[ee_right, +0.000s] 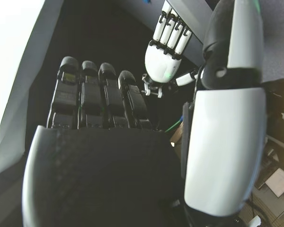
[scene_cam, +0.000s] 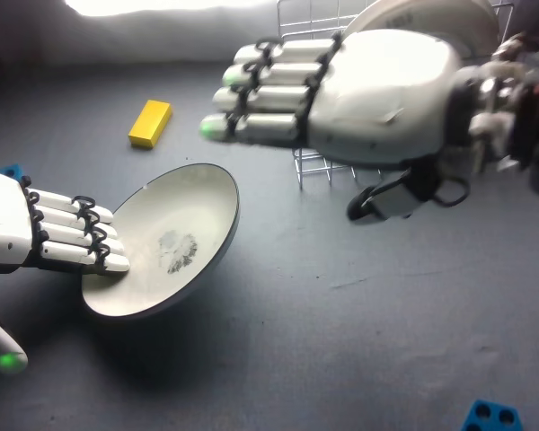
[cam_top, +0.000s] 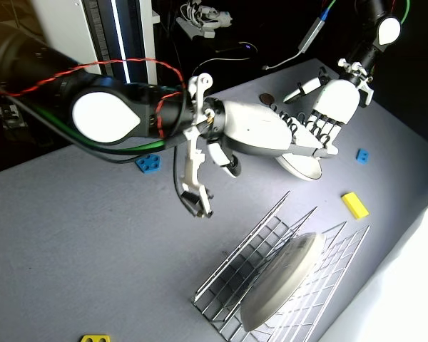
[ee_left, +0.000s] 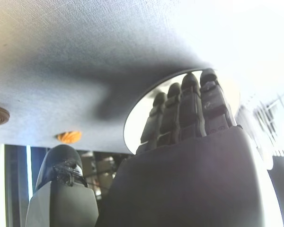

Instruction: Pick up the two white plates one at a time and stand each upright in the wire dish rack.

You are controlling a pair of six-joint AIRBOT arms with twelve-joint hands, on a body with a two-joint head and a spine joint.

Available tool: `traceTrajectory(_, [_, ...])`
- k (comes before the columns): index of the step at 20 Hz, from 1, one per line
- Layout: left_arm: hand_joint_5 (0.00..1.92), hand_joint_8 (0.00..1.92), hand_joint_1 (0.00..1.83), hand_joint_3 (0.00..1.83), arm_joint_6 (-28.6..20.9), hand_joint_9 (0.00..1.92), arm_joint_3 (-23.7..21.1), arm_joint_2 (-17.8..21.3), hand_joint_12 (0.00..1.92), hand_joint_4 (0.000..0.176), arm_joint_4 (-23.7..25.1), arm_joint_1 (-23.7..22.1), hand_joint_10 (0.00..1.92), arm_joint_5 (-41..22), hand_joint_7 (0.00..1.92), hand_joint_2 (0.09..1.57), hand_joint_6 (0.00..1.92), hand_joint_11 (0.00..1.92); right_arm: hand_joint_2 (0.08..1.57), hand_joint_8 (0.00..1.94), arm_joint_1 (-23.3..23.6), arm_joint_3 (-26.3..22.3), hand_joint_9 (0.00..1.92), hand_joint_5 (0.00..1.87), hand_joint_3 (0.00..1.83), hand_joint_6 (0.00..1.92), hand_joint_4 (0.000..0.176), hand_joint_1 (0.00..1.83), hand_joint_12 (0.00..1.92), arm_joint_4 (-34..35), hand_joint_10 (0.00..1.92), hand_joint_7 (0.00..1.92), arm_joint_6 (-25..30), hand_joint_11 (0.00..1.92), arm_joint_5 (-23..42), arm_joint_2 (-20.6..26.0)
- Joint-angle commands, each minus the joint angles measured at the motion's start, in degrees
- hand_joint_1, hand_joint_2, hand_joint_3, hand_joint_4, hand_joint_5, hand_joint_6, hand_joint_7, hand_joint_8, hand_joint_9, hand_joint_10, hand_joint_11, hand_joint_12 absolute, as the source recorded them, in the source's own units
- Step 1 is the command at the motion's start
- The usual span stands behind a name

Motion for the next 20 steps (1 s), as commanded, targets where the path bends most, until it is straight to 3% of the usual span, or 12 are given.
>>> traceTrajectory(1, [0.05,0.00,0.00,0.00,-0.28,0.00,-0.24,-0.73,0.00,0.000,0.45,0.56,0.00,-1.84,0.01,1.01,0.00,0.00,0.86,0.00,0.45,-0.12,0.00,0.00,0.01,0.00,0.031,1.15,0.00,1.00,0.00,0.00,-0.35,0.00,5.25,-0.27])
traceTrajectory(3, [0.05,0.00,0.00,0.00,-0.26,0.00,-0.24,-0.73,0.00,0.000,0.45,0.59,0.00,-1.84,0.00,1.01,0.00,0.00,0.91,0.00,0.47,-0.13,0.00,0.00,0.03,0.00,0.044,1.11,0.00,1.00,0.00,0.00,-0.75,0.01,4.47,-2.36])
traceTrajectory(4, [0.04,0.00,0.00,0.00,-0.23,0.00,-0.25,-0.75,0.00,0.000,0.46,0.64,0.00,-1.84,0.01,1.01,0.00,0.00,0.93,0.00,0.40,-0.09,0.00,0.00,0.03,0.00,0.035,1.11,0.00,0.99,0.00,0.00,-1.25,0.00,3.80,-3.47])
traceTrajectory(5, [0.04,0.01,0.00,0.00,-0.22,0.00,-0.25,-0.76,0.00,0.000,0.46,0.64,0.00,-1.84,0.02,1.01,0.00,0.00,0.95,0.00,0.22,-0.01,0.00,0.00,0.04,0.00,0.052,1.14,0.00,1.01,0.00,0.00,-1.49,0.00,3.64,-3.98])
traceTrajectory(7, [0.04,0.01,0.00,0.00,-0.13,0.00,-0.25,-0.76,0.00,0.000,0.47,0.66,0.00,-1.84,0.02,1.01,0.00,0.00,0.97,0.00,-0.30,0.28,0.00,0.00,0.04,0.00,0.044,1.19,0.00,1.01,0.00,0.00,-1.61,0.00,3.16,-5.59])
traceTrajectory(8, [0.05,0.00,0.00,0.00,-0.09,0.00,-0.24,-0.78,0.00,0.000,0.47,0.66,0.00,-1.84,0.02,1.01,0.00,0.00,1.00,0.00,-0.43,0.45,0.00,0.00,0.02,0.00,0.050,1.15,0.00,1.01,0.00,0.00,-1.85,0.01,3.05,-6.26])
traceTrajectory(10, [0.05,0.00,0.00,0.00,-0.08,0.00,-0.24,-0.80,0.00,0.000,0.47,0.66,0.00,-1.84,0.01,1.01,0.00,0.00,1.00,0.00,-0.53,1.56,0.00,0.00,0.01,0.00,0.013,1.12,0.02,1.27,0.00,0.00,-2.09,0.04,2.72,-8.02])
traceTrajectory(12, [0.03,0.00,0.00,0.00,-0.02,0.00,-0.24,-0.82,0.00,0.000,0.47,0.66,0.00,-1.84,0.00,1.01,0.00,0.00,1.00,0.00,-0.48,3.19,0.00,0.00,0.01,0.00,0.032,1.15,0.02,3.77,0.00,0.00,-2.15,0.02,1.41,-9.80])
traceTrajectory(13, [0.05,0.00,0.00,0.00,0.01,0.00,-0.23,-0.83,0.00,0.000,0.47,0.66,0.00,-1.84,0.00,1.01,0.01,0.00,1.01,0.00,-0.53,3.98,0.00,0.00,0.01,0.00,0.028,1.17,0.03,3.94,0.00,0.00,-2.15,0.03,1.32,-10.59])
traceTrajectory(18, [0.06,0.00,0.00,0.00,0.18,0.00,-0.18,-0.94,0.00,0.000,0.49,0.66,0.00,-1.84,0.01,1.01,0.01,0.00,1.02,0.00,-1.52,6.31,0.00,0.00,0.01,0.00,0.046,1.19,0.00,4.68,0.00,0.00,-2.16,0.00,1.44,-13.83])
traceTrajectory(20, [0.05,0.00,0.00,0.00,0.27,0.00,-0.14,-0.98,0.00,0.000,0.49,0.66,0.00,-1.84,0.01,1.01,0.01,0.00,1.02,0.00,-2.03,6.98,0.00,0.00,0.01,0.00,0.039,1.18,0.00,4.99,0.00,0.00,-2.23,0.01,1.46,-14.96])
